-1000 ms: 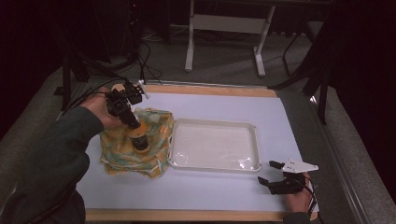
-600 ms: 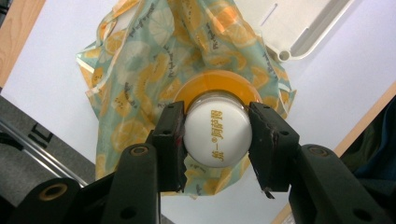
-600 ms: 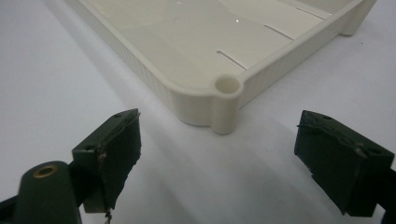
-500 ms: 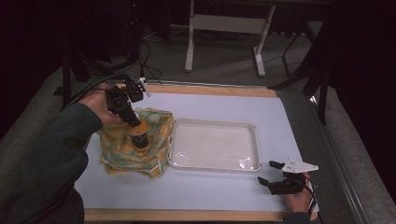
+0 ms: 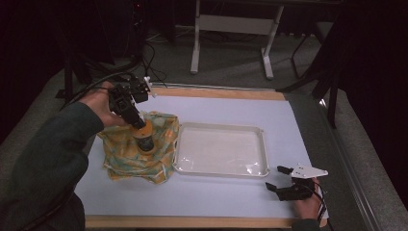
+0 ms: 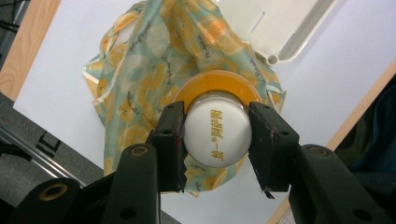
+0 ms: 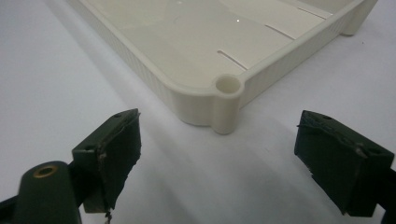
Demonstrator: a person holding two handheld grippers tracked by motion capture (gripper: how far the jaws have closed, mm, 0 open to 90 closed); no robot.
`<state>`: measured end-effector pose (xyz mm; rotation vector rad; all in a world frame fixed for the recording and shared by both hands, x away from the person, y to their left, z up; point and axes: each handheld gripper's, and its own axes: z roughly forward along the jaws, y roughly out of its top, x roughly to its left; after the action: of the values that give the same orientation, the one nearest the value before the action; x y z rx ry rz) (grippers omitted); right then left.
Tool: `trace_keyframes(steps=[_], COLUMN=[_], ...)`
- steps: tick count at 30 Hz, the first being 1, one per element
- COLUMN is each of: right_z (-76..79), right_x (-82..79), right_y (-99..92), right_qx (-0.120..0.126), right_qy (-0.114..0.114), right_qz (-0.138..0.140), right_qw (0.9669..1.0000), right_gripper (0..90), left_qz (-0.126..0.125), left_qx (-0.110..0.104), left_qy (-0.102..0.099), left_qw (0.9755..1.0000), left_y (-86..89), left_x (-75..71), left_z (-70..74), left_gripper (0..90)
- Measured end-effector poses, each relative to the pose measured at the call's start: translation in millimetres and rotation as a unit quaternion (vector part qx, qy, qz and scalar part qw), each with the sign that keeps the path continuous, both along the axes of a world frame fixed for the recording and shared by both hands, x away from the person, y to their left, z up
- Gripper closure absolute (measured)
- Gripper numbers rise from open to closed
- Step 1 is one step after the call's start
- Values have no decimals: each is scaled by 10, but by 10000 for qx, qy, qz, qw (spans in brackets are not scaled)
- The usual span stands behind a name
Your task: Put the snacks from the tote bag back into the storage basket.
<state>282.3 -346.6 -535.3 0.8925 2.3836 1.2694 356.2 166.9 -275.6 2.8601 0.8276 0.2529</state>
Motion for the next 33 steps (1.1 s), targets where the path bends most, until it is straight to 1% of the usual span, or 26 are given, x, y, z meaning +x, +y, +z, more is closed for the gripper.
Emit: trace_keyframes(steps=[7,11,13,15,21,25,27,29,31,33], right_z=[0,-1,-1,0,0,-1,-1,-1,-1,-1], right_x=[-1,1,1,1,2,3,3,2,3,3], right_y=[1,1,2,2,2,2,2,3,2,1], right_qx=[-3,-11,-16,-23,-21,-24,-21,-26,-23,-12], right_qy=[-1,-6,-7,-6,-2,-2,-4,-2,0,-1], right_qz=[4,8,8,10,16,15,16,18,18,20], right_qw=[10000,10000,10000,10000,10000,10000,10000,10000,10000,10000], right_gripper=[143,143,143,143,143,143,143,143,143,143], left_qz=[-187,-312,-363,-434,-636,-798,-848,-918,-1019,-1066], left_qx=[47,57,11,23,-5,23,3,5,-25,-10], left_qy=[45,26,5,-10,-59,-77,-85,-108,-175,-169], left_qw=[9998,9995,9993,9991,9980,9968,9964,9957,9946,9942], left_y=[-31,-64,-81,-100,-165,-240,-277,-316,-356,-393], left_x=[-37,-74,-98,-119,-159,-191,-206,-218,-237,-241], left_z=[19,41,54,73,132,161,172,190,204,212], left_gripper=[591,592,591,591,592,591,591,591,592,591])
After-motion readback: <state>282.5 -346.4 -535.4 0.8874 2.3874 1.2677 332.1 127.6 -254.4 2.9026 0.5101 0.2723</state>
